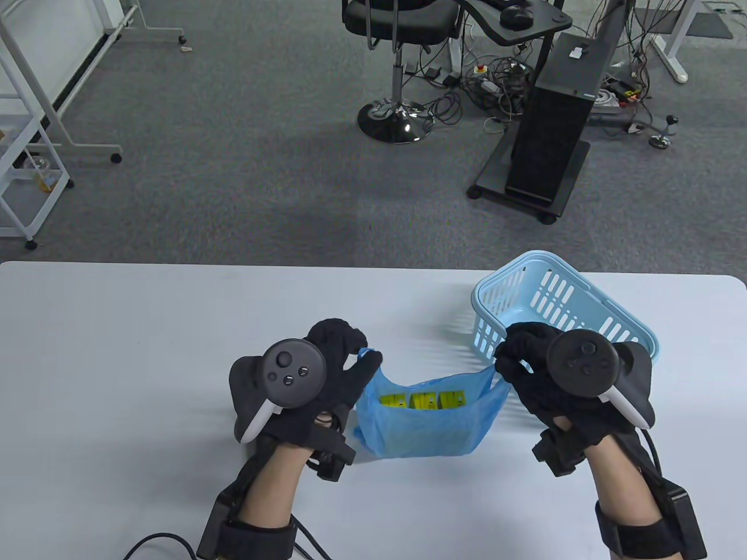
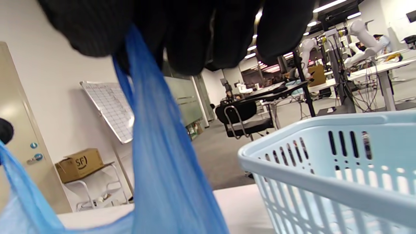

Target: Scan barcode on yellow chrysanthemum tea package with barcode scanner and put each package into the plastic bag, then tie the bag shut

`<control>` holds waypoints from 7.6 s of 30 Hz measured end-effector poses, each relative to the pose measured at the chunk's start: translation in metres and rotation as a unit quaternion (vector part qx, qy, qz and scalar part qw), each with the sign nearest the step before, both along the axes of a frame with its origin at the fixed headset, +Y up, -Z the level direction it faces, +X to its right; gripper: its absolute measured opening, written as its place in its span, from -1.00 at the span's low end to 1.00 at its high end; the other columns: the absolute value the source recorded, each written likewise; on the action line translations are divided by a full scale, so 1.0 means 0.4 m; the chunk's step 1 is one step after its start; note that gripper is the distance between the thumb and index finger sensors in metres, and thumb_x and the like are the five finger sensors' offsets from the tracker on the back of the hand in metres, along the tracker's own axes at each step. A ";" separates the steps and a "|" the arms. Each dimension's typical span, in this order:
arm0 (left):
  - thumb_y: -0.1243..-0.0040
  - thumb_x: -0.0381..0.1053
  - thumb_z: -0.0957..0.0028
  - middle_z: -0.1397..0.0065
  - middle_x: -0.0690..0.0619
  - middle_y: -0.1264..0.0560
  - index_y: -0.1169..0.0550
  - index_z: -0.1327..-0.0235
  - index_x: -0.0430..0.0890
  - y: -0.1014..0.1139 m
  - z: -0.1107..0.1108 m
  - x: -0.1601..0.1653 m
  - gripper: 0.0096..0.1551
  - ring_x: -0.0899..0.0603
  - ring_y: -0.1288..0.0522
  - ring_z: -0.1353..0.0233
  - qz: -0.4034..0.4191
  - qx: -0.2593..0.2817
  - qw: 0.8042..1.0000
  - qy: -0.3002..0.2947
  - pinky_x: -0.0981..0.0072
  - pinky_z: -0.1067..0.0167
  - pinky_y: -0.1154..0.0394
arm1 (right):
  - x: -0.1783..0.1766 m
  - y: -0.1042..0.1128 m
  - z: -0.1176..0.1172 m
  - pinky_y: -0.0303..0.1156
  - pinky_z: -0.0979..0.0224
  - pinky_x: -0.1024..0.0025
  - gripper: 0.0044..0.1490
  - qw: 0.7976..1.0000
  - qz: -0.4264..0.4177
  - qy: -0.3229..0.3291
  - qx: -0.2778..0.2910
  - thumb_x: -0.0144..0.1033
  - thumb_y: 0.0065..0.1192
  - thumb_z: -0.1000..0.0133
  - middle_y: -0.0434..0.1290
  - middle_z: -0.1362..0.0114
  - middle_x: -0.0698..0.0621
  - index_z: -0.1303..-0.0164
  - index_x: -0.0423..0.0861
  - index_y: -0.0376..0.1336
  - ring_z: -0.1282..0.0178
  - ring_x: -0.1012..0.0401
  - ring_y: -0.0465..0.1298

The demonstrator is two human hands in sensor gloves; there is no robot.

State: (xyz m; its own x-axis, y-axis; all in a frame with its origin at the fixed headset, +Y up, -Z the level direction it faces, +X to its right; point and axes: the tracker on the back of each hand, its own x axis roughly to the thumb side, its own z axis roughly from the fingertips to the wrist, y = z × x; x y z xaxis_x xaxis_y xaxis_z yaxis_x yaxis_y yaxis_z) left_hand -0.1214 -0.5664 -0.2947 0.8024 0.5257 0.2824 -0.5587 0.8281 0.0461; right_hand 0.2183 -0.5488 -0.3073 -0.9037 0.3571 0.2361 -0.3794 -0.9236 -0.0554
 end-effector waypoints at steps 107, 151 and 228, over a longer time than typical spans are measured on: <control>-0.41 0.20 0.01 -0.42 -0.23 -0.61 -0.60 -0.41 -0.18 -0.124 -0.147 0.181 -0.23 -0.45 -0.43 -0.49 0.127 -0.150 0.961 -0.196 -0.43 -0.28 -0.30 | -0.145 -0.079 -0.074 0.08 -0.60 -0.24 -0.46 0.985 -0.065 0.095 0.127 -0.17 0.34 0.14 0.17 -0.61 -0.02 -0.09 0.19 0.39 -0.67 -0.05 0.12; -0.35 -0.02 -0.04 -0.13 -0.05 -0.78 -0.70 -0.22 -0.09 -0.134 -0.096 0.178 -0.52 -0.22 -0.71 -0.21 -0.042 0.033 0.994 -0.091 -0.18 -0.19 -0.51 | -0.183 -0.263 -0.105 0.18 -0.52 -0.17 -0.38 0.991 -0.090 0.065 -0.075 -0.09 0.03 0.08 0.26 -0.45 -0.03 -0.17 0.03 0.38 -0.45 -0.03 0.30; 0.13 0.28 -0.09 0.38 0.14 -0.72 -0.75 0.40 0.04 -0.359 -0.093 0.070 -0.47 -0.07 -0.73 0.21 -0.098 -0.047 0.994 0.018 -0.04 0.11 -0.59 | 0.002 -0.399 0.002 0.55 0.17 0.31 -0.41 0.997 -0.045 -0.026 -0.051 0.05 -0.05 0.05 0.62 0.21 0.05 0.27 0.01 0.56 0.23 0.15 0.61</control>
